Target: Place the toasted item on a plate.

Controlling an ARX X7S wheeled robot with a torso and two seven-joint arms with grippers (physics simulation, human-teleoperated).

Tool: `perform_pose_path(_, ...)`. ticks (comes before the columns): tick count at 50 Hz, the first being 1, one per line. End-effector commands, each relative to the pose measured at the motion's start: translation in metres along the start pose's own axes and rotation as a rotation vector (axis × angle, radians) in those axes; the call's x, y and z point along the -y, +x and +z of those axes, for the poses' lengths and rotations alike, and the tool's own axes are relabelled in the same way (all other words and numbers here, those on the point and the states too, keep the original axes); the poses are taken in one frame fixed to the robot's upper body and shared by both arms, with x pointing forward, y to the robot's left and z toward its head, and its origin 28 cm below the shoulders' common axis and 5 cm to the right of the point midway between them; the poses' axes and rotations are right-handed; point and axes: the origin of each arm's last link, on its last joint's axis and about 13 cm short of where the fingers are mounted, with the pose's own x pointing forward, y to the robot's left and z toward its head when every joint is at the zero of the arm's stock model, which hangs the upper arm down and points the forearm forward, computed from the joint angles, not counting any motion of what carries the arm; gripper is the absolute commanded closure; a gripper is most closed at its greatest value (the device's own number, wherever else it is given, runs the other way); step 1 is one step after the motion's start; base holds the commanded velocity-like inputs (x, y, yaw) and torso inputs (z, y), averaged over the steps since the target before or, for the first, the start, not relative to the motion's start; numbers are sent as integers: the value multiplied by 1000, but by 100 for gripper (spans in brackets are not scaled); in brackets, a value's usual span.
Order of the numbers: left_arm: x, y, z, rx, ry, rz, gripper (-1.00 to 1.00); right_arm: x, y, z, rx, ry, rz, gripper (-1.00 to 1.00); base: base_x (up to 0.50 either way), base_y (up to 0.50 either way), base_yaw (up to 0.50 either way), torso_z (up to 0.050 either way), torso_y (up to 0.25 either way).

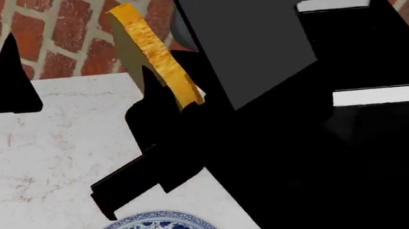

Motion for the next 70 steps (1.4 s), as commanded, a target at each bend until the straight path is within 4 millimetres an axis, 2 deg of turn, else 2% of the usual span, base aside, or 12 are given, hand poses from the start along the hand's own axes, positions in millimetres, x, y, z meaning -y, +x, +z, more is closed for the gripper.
perform_pose_path(1, -1, -1, 0, -1, 1, 4, -100, -20, -19, -18, -28, 0, 84, 100, 0, 0, 0, 0, 0)
perform_pose_path(15, -1, -1, -2, -6, 6, 12, -100, -34, -36, -35, -94, 38, 170, 100, 0, 0, 0, 0, 0)
perform_pose_path(43, -2, 0, -3, -11, 9, 17, -100, -57, -49, -59, -222, 85, 329, 100, 0, 0, 0, 0, 0)
perform_pose_path(70, -4, 0, -11, -24, -1, 22, -100, -58, -32, -69, -287, 82, 320, 100, 0, 0, 0, 0, 0)
